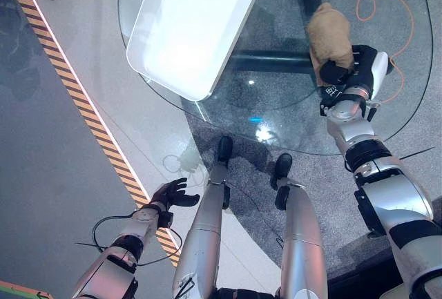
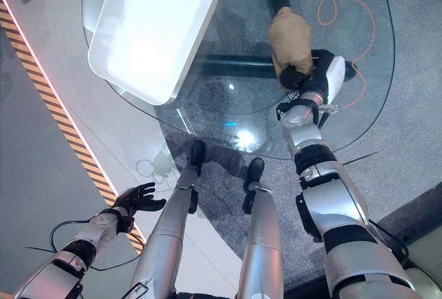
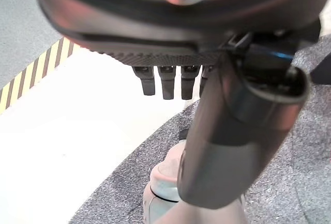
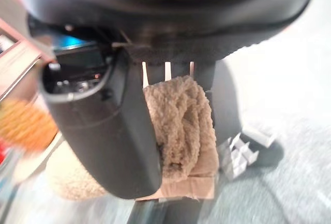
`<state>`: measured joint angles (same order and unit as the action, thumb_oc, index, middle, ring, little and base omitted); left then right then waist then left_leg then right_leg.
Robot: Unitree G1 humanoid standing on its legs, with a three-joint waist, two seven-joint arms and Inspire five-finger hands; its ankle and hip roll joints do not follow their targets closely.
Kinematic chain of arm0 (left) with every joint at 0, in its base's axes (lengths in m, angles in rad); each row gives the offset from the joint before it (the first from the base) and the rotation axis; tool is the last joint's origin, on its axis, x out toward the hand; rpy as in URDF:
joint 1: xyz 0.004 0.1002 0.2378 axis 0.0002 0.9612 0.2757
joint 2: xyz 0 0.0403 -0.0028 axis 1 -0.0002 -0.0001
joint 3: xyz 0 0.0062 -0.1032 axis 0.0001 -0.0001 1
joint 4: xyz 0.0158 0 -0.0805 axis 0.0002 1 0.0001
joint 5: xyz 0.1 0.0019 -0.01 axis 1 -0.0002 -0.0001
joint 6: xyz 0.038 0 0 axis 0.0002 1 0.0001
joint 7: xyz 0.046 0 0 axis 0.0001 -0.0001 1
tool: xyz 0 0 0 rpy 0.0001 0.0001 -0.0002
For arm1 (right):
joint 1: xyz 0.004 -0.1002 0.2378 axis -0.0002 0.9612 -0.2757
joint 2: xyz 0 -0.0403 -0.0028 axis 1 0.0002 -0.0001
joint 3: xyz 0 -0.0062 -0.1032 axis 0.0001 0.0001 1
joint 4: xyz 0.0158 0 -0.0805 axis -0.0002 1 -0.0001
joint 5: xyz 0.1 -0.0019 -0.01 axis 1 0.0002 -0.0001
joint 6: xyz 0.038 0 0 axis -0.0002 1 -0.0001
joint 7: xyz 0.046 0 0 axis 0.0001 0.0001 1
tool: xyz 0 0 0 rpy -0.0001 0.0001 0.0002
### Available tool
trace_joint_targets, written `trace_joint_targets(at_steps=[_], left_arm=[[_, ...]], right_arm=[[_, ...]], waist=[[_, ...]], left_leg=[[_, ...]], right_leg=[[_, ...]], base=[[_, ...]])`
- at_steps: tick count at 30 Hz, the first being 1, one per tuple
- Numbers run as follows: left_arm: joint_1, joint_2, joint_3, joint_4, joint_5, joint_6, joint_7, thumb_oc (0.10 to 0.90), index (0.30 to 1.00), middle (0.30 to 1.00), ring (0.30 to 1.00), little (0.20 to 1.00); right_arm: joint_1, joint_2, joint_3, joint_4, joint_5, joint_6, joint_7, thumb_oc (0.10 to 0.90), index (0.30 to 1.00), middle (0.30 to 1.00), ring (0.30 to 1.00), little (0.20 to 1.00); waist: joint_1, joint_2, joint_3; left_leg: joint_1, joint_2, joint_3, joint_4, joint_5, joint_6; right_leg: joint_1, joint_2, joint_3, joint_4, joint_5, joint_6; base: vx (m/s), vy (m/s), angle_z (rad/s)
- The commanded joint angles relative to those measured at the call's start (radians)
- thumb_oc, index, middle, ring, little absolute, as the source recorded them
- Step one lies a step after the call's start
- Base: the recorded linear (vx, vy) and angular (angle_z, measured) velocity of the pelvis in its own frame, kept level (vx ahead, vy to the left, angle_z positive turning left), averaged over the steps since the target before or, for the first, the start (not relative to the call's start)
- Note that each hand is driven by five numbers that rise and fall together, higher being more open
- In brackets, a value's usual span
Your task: Wipe the table with a cloth and put it in the basket.
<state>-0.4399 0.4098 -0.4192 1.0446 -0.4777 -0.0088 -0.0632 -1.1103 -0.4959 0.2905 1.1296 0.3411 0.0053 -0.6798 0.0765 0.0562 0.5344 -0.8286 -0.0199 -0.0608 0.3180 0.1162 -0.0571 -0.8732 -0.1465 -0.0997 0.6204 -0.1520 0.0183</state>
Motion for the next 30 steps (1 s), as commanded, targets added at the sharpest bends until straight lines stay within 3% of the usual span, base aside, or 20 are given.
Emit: trace_joint_targets(at_steps=[1,14,19,30], left_arm=[[0.048,-0.012,0.043,0.085,-0.006,0.008,-0.013,0.8,0.9,0.9,0.9,0.9],[0.025,0.007,0.054,0.114,0.0,0.008,-0.032,0.8,0.9,0.9,0.9,0.9],[0.023,0.01,0.056,0.116,0.001,0.013,-0.036,0.8,0.9,0.9,0.9,0.9],[0.006,0.008,0.047,0.125,-0.002,0.016,-0.032,0.8,0.9,0.9,0.9,0.9]], right_arm=[[0.157,-0.274,-0.091,0.183,0.112,0.073,-0.167,0.1,0.3,0.3,0.3,0.2],[0.173,-0.28,-0.135,0.196,0.2,0.043,-0.177,0.1,0.3,0.3,0.3,0.2],[0.176,-0.277,-0.137,0.195,0.195,0.039,-0.168,0.1,0.3,0.3,0.3,0.2],[0.124,-0.251,-0.081,0.138,0.127,-0.036,-0.12,0.1,0.3,0.3,0.3,0.2]], waist=[[-0.032,0.058,-0.014],[-0.036,0.044,-0.014],[-0.037,0.043,-0.014],[-0.035,0.041,-0.014]], left_leg=[[0.015,-0.007,0.058,0.137,-0.149,0.065],[0.016,-0.007,0.051,0.134,-0.15,0.065],[0.016,-0.007,0.05,0.133,-0.149,0.064],[0.013,-0.007,0.046,0.13,-0.146,0.06]], right_leg=[[0.022,0.083,-0.005,-0.079,0.079,-0.004],[0.025,0.088,-0.006,-0.084,0.084,0.001],[0.025,0.088,-0.006,-0.084,0.084,0.001],[0.023,0.088,-0.009,-0.085,0.083,0.0]], base=[[0.0,0.0,0.0],[0.0,-0.006,-0.02],[0.0,0.0,-0.01],[0.0,0.0,0.0]])
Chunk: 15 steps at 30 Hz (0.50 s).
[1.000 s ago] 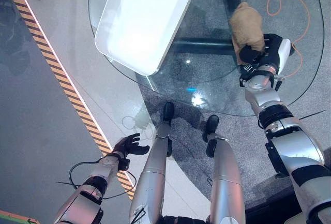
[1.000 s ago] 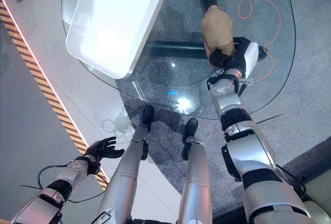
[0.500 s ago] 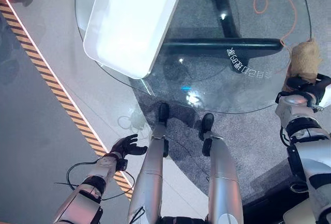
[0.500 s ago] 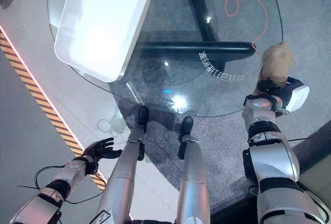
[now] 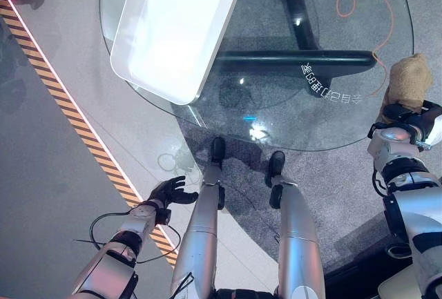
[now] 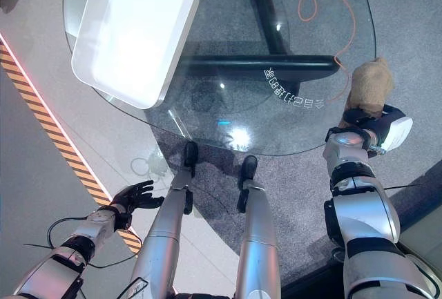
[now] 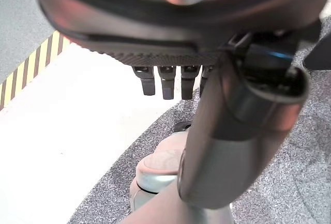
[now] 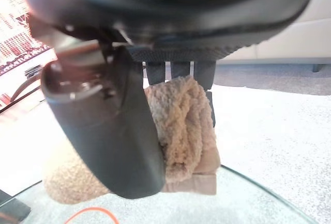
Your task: Wipe the table with a cloth and put it in the basket.
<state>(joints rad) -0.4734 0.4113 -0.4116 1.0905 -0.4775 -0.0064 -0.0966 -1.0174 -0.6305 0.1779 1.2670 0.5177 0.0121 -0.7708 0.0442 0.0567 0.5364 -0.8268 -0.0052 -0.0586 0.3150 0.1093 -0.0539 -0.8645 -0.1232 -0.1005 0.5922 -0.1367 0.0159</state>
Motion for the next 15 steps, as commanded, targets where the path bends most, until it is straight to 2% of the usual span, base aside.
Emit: trace_joint_targets(at_steps=[1,15], left_arm=[[0.038,0.008,0.038,0.081,-0.003,0.013,-0.001,0.8,0.9,0.9,0.9,0.9],[0.042,-0.02,0.022,0.078,0.002,0.002,0.004,0.8,0.9,0.9,0.9,0.9]], right_arm=[[0.019,-0.114,0.043,-0.01,-0.073,-0.042,-0.027,0.1,0.3,0.3,0.3,0.2],[-0.097,-0.048,0.175,-0.108,-0.174,-0.02,0.047,0.1,0.3,0.3,0.3,0.2]], waist=[[-0.002,0.042,-0.016],[0.008,0.06,-0.016]], left_leg=[[0.011,-0.022,0.045,0.133,-0.139,0.056],[0.025,-0.028,0.051,0.122,-0.133,0.051]], right_leg=[[0.015,0.064,-0.008,-0.057,0.066,0.002],[0.023,0.069,-0.006,-0.062,0.054,-0.01]], base=[[0.0,0.0,0.0],[0.0,0.003,-0.01]])
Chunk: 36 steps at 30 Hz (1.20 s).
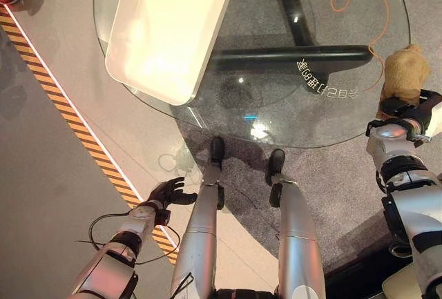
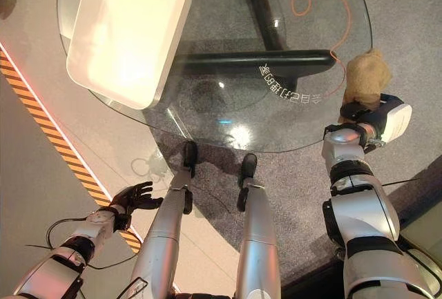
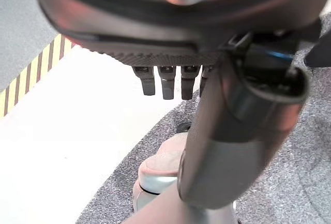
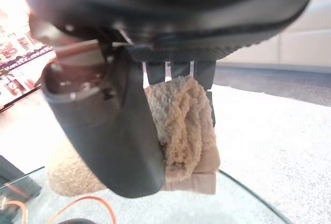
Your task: Wipe the table with a cloth and put it in the basket.
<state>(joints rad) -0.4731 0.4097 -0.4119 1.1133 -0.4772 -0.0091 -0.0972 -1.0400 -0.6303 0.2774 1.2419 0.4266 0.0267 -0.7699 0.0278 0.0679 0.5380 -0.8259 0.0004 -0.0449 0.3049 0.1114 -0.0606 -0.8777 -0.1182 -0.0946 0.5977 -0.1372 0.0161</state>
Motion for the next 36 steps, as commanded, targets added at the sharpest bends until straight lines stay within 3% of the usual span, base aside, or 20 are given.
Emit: trace_joint_targets(at_steps=[1,17,36], left_arm=[[0.045,-0.025,0.017,0.054,-0.001,0.002,0.008,0.8,0.9,0.9,0.9,0.9],[0.086,-0.075,-0.009,0.008,0.005,-0.014,0.045,0.8,0.9,0.9,0.9,0.9],[0.09,-0.109,-0.012,0.006,0.021,-0.029,0.058,0.8,0.9,0.9,0.9,0.9]], right_arm=[[-0.083,-0.037,0.087,-0.095,-0.095,-0.035,0.051,0.1,0.3,0.3,0.3,0.2],[-0.14,0.067,0.33,-0.413,-0.383,0.099,0.117,0.1,0.3,0.3,0.3,0.2],[-0.102,0.145,0.459,-0.521,-0.522,0.088,0.244,0.1,0.3,0.3,0.3,0.2]], waist=[[0.025,0.052,-0.018],[0.038,0.068,-0.018],[0.04,0.074,-0.018]], left_leg=[[0.023,-0.035,0.037,0.133,-0.135,0.057],[0.031,-0.045,0.051,0.119,-0.118,0.05],[0.028,-0.047,0.063,0.116,-0.109,0.048]], right_leg=[[0.036,0.064,-0.011,-0.067,0.053,-0.011],[0.041,0.064,-0.017,-0.074,0.047,-0.023],[0.033,0.061,-0.018,-0.079,0.051,-0.028]], base=[[0.0,0.0,0.0],[0.0,0.015,-0.04],[0.0,0.003,0.02]])
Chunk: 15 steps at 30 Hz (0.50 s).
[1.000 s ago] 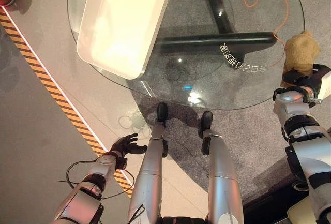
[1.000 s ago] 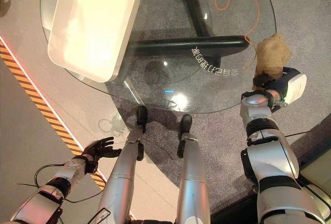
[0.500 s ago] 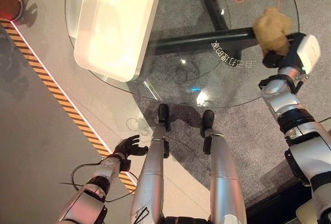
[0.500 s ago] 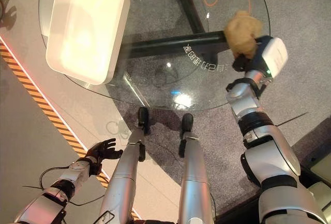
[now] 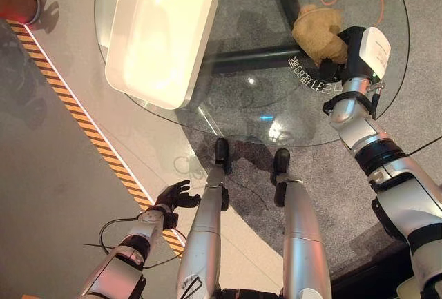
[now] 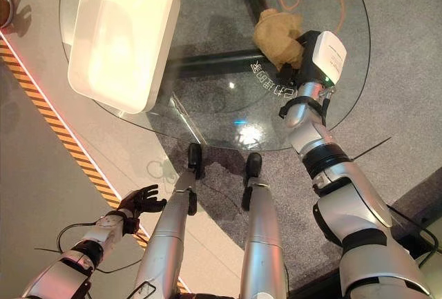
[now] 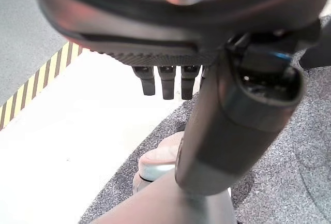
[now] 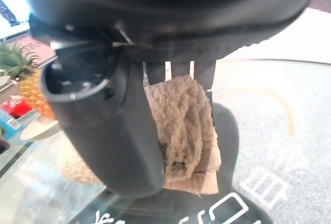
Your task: Wipe the table with a cloth and put it in the basket.
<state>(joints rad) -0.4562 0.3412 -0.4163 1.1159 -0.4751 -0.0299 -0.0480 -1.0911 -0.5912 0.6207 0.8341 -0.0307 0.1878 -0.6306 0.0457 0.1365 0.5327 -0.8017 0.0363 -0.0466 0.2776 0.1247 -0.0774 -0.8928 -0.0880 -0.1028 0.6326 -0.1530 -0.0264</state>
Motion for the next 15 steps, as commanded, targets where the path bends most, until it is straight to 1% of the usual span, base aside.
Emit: trace_joint_targets(at_steps=[1,6,9,11,15], left_arm=[[0.073,-0.041,-0.007,0.005,0.021,-0.01,0.008,0.8,0.9,0.9,0.9,0.9],[0.069,-0.044,-0.008,0.007,0.023,-0.007,0.011,0.8,0.9,0.9,0.9,0.9],[0.07,-0.045,-0.006,0.003,0.025,-0.005,0.011,0.8,0.9,0.9,0.9,0.9],[0.065,-0.047,-0.006,0.001,0.026,-0.002,0.013,0.8,0.9,0.9,0.9,0.9],[0.061,-0.048,-0.008,-0.007,0.028,0.007,0.015,0.8,0.9,0.9,0.9,0.9]], right_arm=[[-0.049,0.11,0.121,-0.114,-0.07,-0.075,0.11,0.1,0.3,0.3,0.3,0.2],[-0.032,0.131,0.143,-0.124,-0.115,-0.103,0.166,0.1,0.3,0.3,0.3,0.2],[-0.026,0.14,0.157,-0.14,-0.126,-0.102,0.192,0.1,0.3,0.3,0.3,0.2],[-0.014,0.154,0.174,-0.155,-0.147,-0.119,0.232,0.1,0.3,0.3,0.3,0.2],[0.003,0.166,0.196,-0.179,-0.173,-0.138,0.277,0.1,0.3,0.3,0.3,0.2]], waist=[[0.023,0.006,-0.013],[0.023,0.006,-0.013],[0.024,0.006,-0.013],[0.023,0.005,-0.013],[0.022,0.004,-0.013]], left_leg=[[0.003,-0.083,0.065,0.144,-0.122,0.065],[0.001,-0.086,0.065,0.143,-0.118,0.064],[0.002,-0.086,0.065,0.14,-0.116,0.064],[0.001,-0.088,0.065,0.14,-0.115,0.065],[-0.002,-0.088,0.064,0.142,-0.114,0.064]], right_leg=[[0.047,0.031,-0.009,-0.113,0.067,0.015],[0.046,0.029,-0.011,-0.115,0.069,0.016],[0.047,0.03,-0.012,-0.116,0.069,0.016],[0.044,0.028,-0.014,-0.115,0.071,0.016],[0.041,0.026,-0.014,-0.115,0.073,0.017]], base=[[0.0,0.0,0.0],[0.0,0.0,0.0],[0.0,0.0,0.0],[0.0,0.0,0.0],[0.0,0.0,0.0]])
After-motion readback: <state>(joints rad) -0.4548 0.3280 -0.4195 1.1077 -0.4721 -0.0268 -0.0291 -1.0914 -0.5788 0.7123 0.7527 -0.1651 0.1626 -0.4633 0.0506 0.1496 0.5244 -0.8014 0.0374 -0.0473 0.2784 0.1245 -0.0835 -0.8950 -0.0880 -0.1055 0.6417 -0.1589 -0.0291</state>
